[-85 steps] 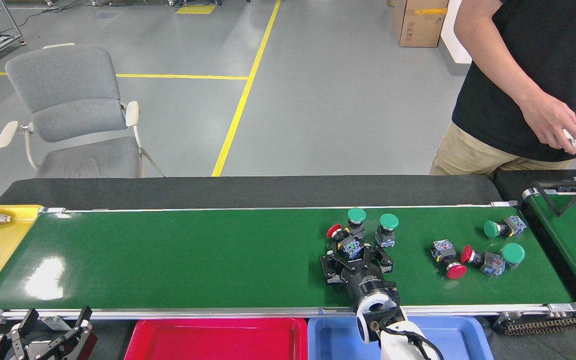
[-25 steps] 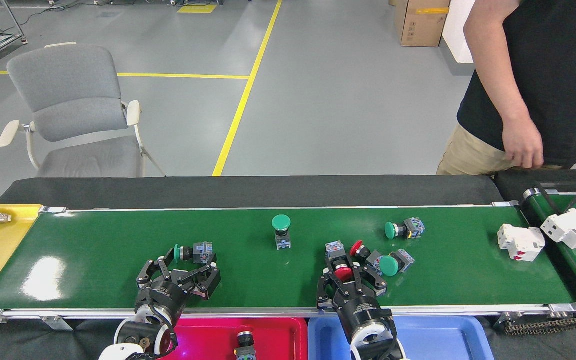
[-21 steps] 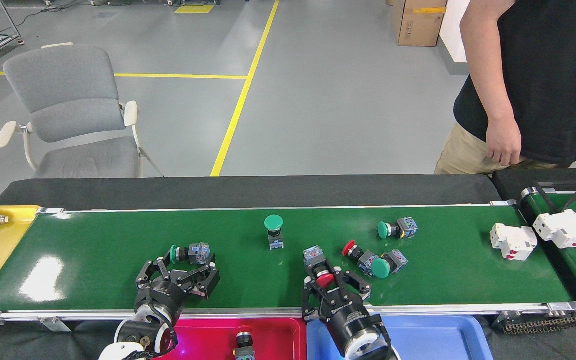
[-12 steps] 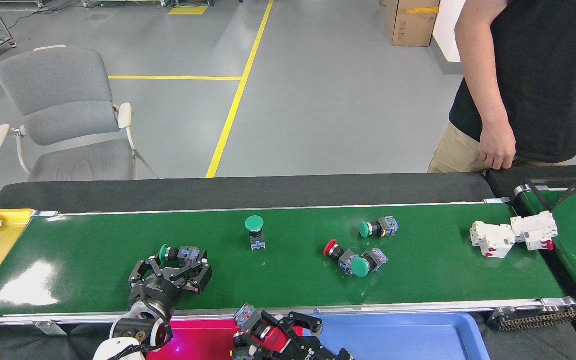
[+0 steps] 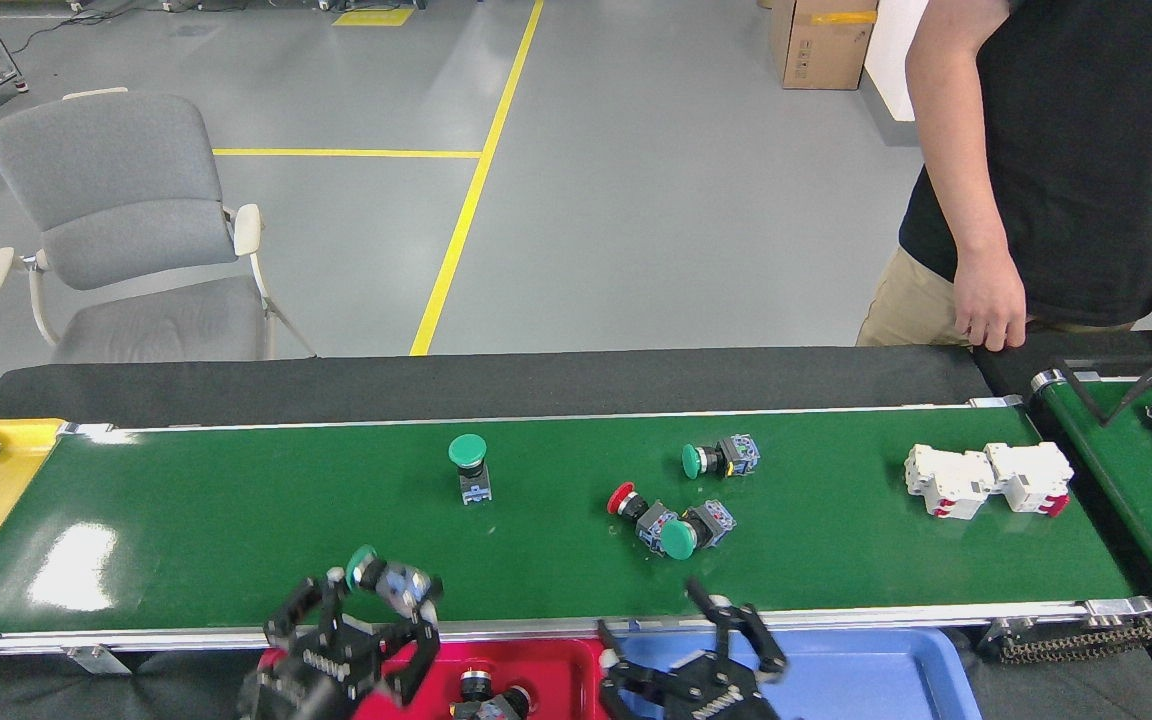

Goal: Pick switch part from conveyor to tray

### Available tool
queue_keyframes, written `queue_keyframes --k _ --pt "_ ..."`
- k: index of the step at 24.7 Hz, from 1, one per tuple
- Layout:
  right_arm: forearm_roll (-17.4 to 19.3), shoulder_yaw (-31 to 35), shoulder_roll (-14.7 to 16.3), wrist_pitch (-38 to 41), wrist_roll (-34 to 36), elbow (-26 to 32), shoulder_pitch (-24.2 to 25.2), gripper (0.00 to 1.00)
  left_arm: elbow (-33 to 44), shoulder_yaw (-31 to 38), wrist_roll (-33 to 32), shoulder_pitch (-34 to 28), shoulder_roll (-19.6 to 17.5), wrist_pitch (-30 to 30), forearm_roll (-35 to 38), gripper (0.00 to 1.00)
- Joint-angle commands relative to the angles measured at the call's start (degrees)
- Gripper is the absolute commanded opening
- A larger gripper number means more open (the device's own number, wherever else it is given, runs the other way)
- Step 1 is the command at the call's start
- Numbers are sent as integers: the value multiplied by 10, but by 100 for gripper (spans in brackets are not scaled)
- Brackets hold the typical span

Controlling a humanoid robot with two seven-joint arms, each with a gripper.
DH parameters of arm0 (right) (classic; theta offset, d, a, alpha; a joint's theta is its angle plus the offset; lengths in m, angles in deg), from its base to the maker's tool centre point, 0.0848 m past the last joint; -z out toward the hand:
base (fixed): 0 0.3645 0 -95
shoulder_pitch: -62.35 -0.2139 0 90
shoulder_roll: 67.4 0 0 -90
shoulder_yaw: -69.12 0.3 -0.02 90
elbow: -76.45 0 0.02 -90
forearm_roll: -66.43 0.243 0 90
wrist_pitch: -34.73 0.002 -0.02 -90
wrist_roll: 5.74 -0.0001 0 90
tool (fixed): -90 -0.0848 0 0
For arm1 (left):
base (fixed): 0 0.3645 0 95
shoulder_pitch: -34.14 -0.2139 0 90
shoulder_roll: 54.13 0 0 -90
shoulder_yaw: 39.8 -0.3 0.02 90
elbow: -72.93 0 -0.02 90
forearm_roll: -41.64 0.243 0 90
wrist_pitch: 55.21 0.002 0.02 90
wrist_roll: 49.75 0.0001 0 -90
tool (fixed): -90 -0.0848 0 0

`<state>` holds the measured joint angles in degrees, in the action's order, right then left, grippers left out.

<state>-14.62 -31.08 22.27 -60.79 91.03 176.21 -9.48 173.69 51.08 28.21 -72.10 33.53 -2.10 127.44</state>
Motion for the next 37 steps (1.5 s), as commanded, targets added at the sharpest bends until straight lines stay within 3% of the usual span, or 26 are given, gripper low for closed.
queue_keyframes --k 1,5,9,12,15,19,24,28,32,34,36,37 --pt "11 47 5 -18 30 8 10 100 10 2 0 -7 3 -39 0 100" --pt "30 67 17 -17 28 3 15 100 11 32 3 -1 6 -1 -5 100" --pt "24 26 28 17 25 -3 -22 100 10 108 7 16 14 47 -5 100" --pt "4 -29 40 24 -8 -11 -74 100 0 181 32 32 14 127 -5 100" --pt "-28 -92 53 24 -104 -41 -149 100 -41 232 68 42 8 136 -5 100" --pt "-28 -142 20 24 -153 -114 -241 100 -45 227 68 41 2 134 -5 100" --pt "-26 -178 -13 63 -194 -156 -269 100 -50 168 63 89 1 136 3 100" --pt "-26 -180 -42 75 -195 -192 -291 100 -127 120 55 165 -13 138 5 100" --pt "-29 -181 -85 75 -192 -263 -336 100 -228 112 54 245 -26 137 5 100" --pt "-26 -189 -88 72 -191 -289 -360 100 -266 110 54 277 -32 136 5 100" --pt "-25 -214 -88 63 -191 -311 -373 93 -307 95 54 319 -33 137 5 100" --pt "-25 -221 -88 57 -190 -316 -378 80 -327 83 54 339 -33 140 5 100"
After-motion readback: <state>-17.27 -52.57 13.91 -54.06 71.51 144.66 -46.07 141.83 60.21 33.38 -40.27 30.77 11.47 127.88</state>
